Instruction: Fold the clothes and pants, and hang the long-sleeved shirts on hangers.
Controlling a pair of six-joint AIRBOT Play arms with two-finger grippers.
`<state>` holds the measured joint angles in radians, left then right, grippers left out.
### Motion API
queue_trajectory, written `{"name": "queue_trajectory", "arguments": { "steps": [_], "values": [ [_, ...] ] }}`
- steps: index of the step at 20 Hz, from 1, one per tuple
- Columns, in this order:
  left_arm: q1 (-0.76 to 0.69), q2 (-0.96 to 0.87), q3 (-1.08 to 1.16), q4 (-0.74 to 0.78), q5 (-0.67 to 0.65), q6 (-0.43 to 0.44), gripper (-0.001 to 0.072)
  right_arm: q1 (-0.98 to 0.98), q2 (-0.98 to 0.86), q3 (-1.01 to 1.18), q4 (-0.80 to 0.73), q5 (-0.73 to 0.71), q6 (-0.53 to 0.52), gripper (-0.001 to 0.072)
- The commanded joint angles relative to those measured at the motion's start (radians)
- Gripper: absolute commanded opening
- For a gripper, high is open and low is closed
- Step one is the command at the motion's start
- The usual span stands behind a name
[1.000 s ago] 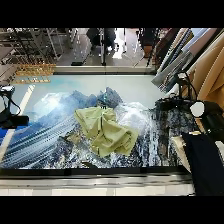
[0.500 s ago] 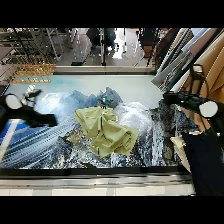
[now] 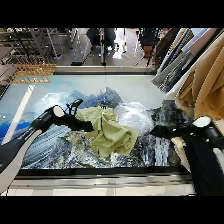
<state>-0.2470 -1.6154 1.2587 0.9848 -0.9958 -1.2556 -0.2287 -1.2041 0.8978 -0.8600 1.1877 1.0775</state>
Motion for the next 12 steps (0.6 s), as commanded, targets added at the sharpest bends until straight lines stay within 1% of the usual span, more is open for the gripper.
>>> {"name": "queue_trajectory", "arguments": {
  "steps": [1,2,4,5,6,7,10,11,12],
  "values": [
    [-0.019,-0.082,0.002,-0.073,0.055,-0.001,0.0647,0.071,-0.121,-0.048,0.131,-0.102,-0.032,0.0509],
    [-0.018,-0.092,0.001,-0.074,0.067,-0.019,0.0537,0.084,-0.164,-0.035,0.148,-0.132,-0.023,0.0503],
    [-0.018,-0.096,0.001,-0.074,0.119,-0.05,0.0459,0.097,-0.243,-0.006,0.15,-0.159,-0.013,0.0503],
    [-0.018,-0.096,0.002,-0.074,0.138,-0.056,0.0355,0.098,-0.273,0.006,0.149,-0.171,-0.012,0.0503],
    [-0.018,-0.096,0.001,-0.074,0.146,-0.057,0.0176,0.099,-0.296,0.017,0.149,-0.18,0.004,0.0502],
    [-0.018,-0.096,0.001,-0.074,0.148,-0.055,0.0015,0.099,-0.317,0.027,0.149,-0.187,0.006,0.0502],
    [-0.018,-0.095,0.001,-0.077,0.138,-0.052,0.0015,0.1,-0.358,0.043,0.151,-0.218,0.006,0.0493],
    [-0.018,-0.092,0.002,-0.084,0.124,-0.048,0.0015,0.107,-0.37,0.052,0.15,-0.229,0.005,0.0466],
    [-0.017,-0.086,0.001,-0.1,0.108,-0.023,0.0015,0.124,-0.383,0.064,0.15,-0.239,0.005,0.0434]
  ]
}}
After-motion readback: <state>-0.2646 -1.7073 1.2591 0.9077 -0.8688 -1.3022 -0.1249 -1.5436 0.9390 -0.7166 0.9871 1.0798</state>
